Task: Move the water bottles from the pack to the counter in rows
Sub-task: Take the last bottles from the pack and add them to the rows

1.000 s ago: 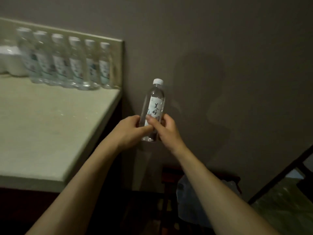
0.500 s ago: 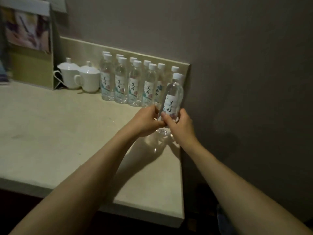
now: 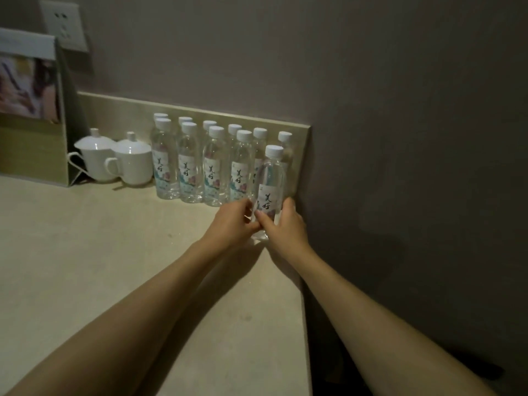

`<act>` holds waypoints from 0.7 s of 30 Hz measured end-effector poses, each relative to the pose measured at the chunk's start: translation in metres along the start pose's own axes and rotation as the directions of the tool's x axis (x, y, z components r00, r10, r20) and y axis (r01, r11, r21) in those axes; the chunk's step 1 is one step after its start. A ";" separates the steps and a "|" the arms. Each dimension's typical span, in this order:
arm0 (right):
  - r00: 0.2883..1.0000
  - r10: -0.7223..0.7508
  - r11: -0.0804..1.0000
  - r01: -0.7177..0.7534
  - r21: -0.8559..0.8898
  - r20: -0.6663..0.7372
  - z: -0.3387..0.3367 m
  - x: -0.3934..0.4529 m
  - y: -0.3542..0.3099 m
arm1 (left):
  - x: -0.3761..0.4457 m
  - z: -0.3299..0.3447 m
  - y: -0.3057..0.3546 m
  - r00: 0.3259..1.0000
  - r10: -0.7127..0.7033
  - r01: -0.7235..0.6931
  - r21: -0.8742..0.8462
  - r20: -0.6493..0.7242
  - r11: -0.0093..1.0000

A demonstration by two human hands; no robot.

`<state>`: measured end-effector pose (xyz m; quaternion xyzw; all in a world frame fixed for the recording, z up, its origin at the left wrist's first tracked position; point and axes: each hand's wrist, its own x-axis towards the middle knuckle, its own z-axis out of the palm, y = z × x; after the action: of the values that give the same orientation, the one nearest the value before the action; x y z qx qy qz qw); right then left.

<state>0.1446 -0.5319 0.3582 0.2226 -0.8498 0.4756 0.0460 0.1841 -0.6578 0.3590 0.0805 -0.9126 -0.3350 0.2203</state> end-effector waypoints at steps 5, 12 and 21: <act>1.000 0.008 0.999 -0.007 0.049 -0.028 0.008 0.014 0.006 | 0.012 0.004 -0.006 0.999 -0.034 0.029 0.163 0.026 0.986; 0.999 0.011 0.997 -0.014 -0.078 -0.040 0.017 0.038 0.009 | 0.036 0.000 0.000 0.992 -0.023 -0.028 0.397 0.123 0.917; 0.996 0.054 0.965 -0.070 -0.254 -0.072 0.029 0.066 0.000 | 0.058 0.003 -0.009 0.983 0.010 -0.092 0.449 0.182 0.889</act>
<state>0.0894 -0.5783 0.3615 0.1725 -0.9088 0.3698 0.0868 0.1310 -0.6804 0.3716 0.0764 -0.9831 -0.1116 0.1233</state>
